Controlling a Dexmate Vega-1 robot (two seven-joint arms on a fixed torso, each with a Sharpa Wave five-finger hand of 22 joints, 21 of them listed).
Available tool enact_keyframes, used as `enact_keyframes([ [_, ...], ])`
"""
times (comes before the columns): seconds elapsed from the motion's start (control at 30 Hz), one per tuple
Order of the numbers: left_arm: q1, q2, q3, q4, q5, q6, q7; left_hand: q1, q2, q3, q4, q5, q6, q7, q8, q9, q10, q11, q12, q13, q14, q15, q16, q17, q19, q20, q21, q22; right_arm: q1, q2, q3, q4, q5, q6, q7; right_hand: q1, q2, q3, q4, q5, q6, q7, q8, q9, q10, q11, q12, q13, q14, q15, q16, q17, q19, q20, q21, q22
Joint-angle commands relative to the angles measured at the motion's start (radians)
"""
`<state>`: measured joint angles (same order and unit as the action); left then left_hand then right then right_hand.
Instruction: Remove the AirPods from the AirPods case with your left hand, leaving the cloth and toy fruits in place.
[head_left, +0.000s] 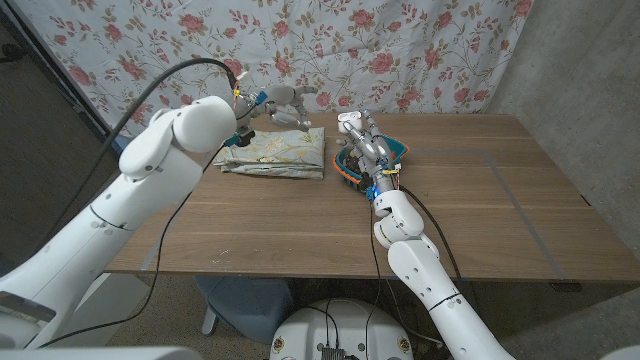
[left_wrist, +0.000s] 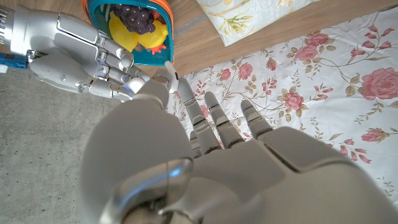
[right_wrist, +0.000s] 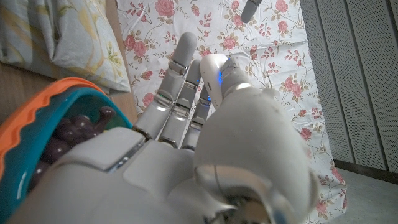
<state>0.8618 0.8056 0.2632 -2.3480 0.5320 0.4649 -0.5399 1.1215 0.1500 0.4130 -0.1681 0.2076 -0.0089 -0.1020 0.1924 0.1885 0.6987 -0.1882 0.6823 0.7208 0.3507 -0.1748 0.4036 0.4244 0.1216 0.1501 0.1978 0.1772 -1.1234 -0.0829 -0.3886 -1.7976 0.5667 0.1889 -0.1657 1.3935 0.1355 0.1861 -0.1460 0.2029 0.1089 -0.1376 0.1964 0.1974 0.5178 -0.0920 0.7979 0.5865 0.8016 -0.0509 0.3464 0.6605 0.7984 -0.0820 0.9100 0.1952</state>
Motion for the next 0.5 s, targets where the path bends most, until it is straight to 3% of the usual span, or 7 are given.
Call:
enact_keyframes([
  [0.03, 0.057, 0.013, -0.005, 0.003, -0.011, 0.017, 0.027, 0.017, 0.0, -0.003, -0.001, 0.005, 0.006, 0.0, -0.003, 0.002, 0.028, -0.03, 0.003, 0.047, 0.022, -0.024, 0.003, 0.004, -0.001, 0.004, 0.005, 0.001, -0.007, -0.001, 0.003, -0.009, -0.003, 0.014, -0.01, 0.011, -0.002, -0.005, -0.003, 0.007, 0.002, -0.001, 0.002, 0.004, 0.102, -0.103, 0.005, 0.002, 0.063, -0.185, -0.003, 0.001, -0.061, -0.128, 0.006, 0.003],
  [0.27, 0.077, 0.052, 0.022, -0.002, 0.039, 0.02, 0.025, 0.018, 0.0, -0.002, 0.0, 0.006, 0.008, -0.003, -0.003, 0.002, 0.026, -0.03, 0.004, 0.045, 0.022, -0.021, 0.0, 0.003, -0.001, 0.003, 0.004, 0.001, -0.01, -0.003, -0.002, -0.017, -0.002, 0.017, -0.012, 0.012, -0.002, -0.005, -0.003, 0.007, 0.002, -0.002, 0.002, 0.004, 0.103, -0.103, 0.006, 0.004, 0.063, -0.185, -0.003, 0.002, -0.063, -0.128, 0.009, 0.003],
  [0.37, 0.099, 0.037, 0.006, 0.005, 0.007, 0.022, 0.031, 0.018, 0.0, -0.003, 0.0, 0.006, 0.008, -0.003, -0.003, 0.002, 0.026, -0.03, 0.006, 0.046, 0.022, -0.023, -0.001, 0.003, -0.001, 0.004, 0.004, 0.001, -0.009, -0.002, -0.005, -0.016, -0.002, 0.017, -0.012, 0.012, -0.001, -0.005, -0.003, 0.007, 0.002, -0.003, 0.002, 0.004, 0.102, -0.103, 0.005, 0.004, 0.063, -0.185, -0.004, 0.002, -0.064, -0.128, 0.01, 0.002],
  [0.5, 0.115, 0.052, 0.024, 0.004, 0.052, 0.018, 0.044, 0.019, -0.001, -0.003, 0.001, 0.006, 0.009, -0.004, -0.003, 0.002, 0.026, -0.03, 0.007, 0.046, 0.022, -0.022, -0.002, 0.002, -0.001, 0.003, 0.004, 0.001, -0.006, 0.001, -0.009, -0.013, -0.002, 0.017, -0.012, 0.012, -0.001, -0.005, -0.003, 0.007, 0.002, -0.001, 0.002, 0.004, 0.102, -0.103, 0.005, 0.003, 0.063, -0.185, -0.004, 0.002, -0.064, -0.128, 0.011, 0.002],
])
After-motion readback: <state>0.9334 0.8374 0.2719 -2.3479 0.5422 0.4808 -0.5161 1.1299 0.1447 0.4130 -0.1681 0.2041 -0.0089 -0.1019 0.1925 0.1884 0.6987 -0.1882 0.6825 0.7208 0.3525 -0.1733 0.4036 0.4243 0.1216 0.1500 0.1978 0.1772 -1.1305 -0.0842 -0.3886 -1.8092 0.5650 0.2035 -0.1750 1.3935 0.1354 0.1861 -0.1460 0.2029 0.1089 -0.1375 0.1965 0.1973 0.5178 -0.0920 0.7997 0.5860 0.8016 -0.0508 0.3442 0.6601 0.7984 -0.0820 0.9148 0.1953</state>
